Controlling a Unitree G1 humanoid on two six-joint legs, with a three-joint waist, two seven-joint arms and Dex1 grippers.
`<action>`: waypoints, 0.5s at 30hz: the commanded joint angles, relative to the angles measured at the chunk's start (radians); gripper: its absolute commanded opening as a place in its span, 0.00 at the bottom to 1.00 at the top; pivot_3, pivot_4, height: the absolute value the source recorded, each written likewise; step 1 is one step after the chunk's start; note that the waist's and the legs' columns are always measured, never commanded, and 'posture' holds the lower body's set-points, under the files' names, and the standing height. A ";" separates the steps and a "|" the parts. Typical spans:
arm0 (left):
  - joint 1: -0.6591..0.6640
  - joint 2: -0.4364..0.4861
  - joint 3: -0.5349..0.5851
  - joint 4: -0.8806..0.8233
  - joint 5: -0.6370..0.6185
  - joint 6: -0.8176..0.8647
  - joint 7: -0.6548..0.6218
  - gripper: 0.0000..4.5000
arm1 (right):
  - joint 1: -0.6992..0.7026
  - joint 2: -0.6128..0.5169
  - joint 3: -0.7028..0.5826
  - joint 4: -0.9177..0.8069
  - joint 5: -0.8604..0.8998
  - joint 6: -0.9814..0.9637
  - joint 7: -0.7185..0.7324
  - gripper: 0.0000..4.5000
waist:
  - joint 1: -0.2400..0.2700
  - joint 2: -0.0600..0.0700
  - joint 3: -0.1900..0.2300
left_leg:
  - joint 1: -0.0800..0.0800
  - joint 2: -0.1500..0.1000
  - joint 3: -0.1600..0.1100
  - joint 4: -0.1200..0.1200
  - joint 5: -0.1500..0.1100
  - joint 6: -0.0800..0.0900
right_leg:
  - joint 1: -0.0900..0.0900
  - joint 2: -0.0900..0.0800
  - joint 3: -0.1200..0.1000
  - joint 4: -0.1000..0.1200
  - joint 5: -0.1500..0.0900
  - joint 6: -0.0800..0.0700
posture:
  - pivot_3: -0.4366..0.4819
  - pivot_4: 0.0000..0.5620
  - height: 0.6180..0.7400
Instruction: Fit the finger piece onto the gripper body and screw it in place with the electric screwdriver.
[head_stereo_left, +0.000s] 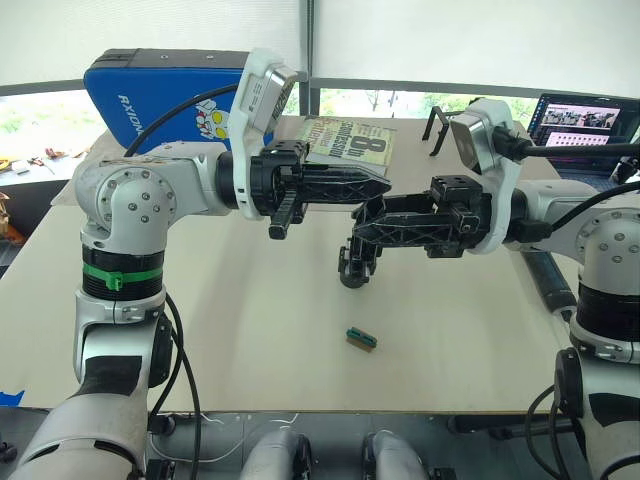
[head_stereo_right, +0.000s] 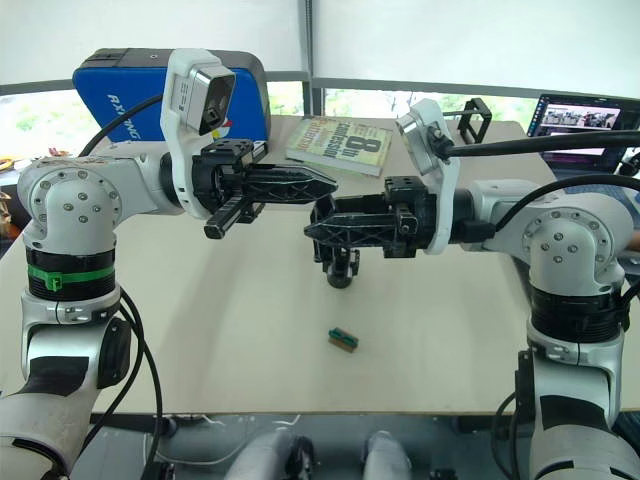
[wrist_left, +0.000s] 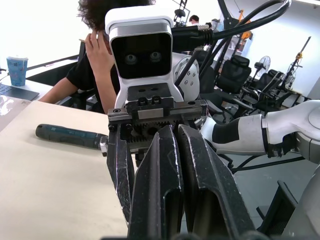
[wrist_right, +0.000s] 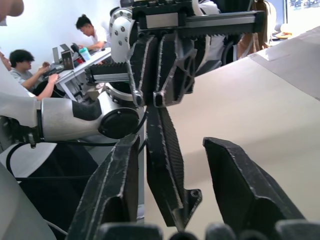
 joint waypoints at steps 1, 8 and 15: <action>-0.018 -0.001 0.030 -0.012 -0.017 -0.004 0.000 0.00 | -0.022 -0.011 -0.046 -0.027 0.049 0.005 -0.006 0.52 | 0.000 0.000 0.000 | 0.000 0.000 0.000 0.000 0.000 0.000 | 0.000 0.000 0.000 0.000 0.000 0.000 | 0.48 0.27 1.00; -0.018 0.000 0.032 -0.010 -0.020 -0.004 0.004 0.00 | -0.019 -0.012 -0.046 -0.027 0.070 -0.008 -0.019 0.52 | 0.000 0.000 0.000 | 0.000 0.000 0.000 0.000 0.000 0.000 | 0.000 0.000 0.000 0.000 0.000 0.000 | 0.48 0.27 1.00; -0.010 0.004 0.034 -0.018 -0.029 0.002 0.010 0.00 | -0.004 -0.010 -0.041 -0.038 0.069 -0.020 -0.023 0.10 | 0.000 0.000 0.000 | 0.000 0.000 0.000 0.000 0.000 0.000 | 0.000 0.000 0.000 0.000 0.000 0.000 | 0.48 0.27 1.00</action>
